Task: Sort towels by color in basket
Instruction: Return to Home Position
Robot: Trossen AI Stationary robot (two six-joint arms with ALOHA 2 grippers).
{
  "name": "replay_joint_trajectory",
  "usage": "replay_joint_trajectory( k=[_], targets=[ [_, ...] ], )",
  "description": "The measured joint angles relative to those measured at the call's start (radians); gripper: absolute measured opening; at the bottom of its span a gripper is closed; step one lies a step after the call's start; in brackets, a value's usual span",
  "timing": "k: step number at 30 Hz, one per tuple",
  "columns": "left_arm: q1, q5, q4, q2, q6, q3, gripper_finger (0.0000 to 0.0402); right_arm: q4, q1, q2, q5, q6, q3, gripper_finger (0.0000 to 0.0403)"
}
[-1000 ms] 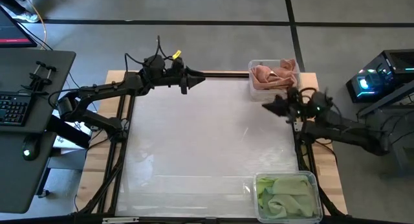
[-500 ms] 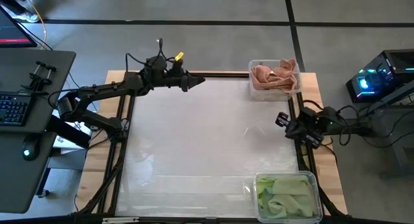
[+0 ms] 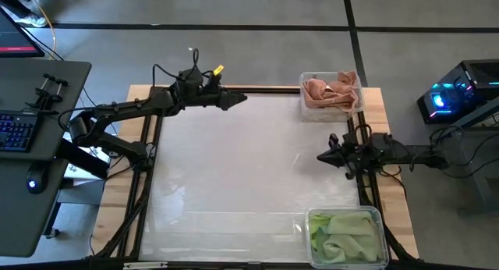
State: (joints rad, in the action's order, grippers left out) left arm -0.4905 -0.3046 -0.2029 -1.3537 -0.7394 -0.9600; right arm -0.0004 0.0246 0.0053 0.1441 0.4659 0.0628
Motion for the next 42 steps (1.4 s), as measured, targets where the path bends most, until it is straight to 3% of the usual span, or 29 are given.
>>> replay_joint_trajectory(
  k=[8,17,29,34,42],
  targets=[
    [0.000,-0.001,0.001,0.000,0.000,0.000,0.0195,-0.138,-0.002,0.006,-0.224,-0.055,0.002,0.0000],
    [0.000,-0.002,0.001,0.000,0.008,0.000,0.0195,-0.142,-0.003,0.016,-0.222,-0.043,0.003,0.0000],
    [0.000,-0.064,0.018,0.004,-0.026,0.000,0.0195,-0.143,-0.002,0.019,-0.194,-0.308,0.003,0.0000],
    [0.006,-0.070,0.025,0.020,0.081,0.000,0.0195,-0.144,-0.002,0.020,-0.193,-0.310,0.003,0.0000],
    [0.010,-0.068,0.056,0.018,0.373,0.000,0.0195,-0.144,-0.002,0.020,-0.193,-0.310,0.003,0.0000]
  ],
)
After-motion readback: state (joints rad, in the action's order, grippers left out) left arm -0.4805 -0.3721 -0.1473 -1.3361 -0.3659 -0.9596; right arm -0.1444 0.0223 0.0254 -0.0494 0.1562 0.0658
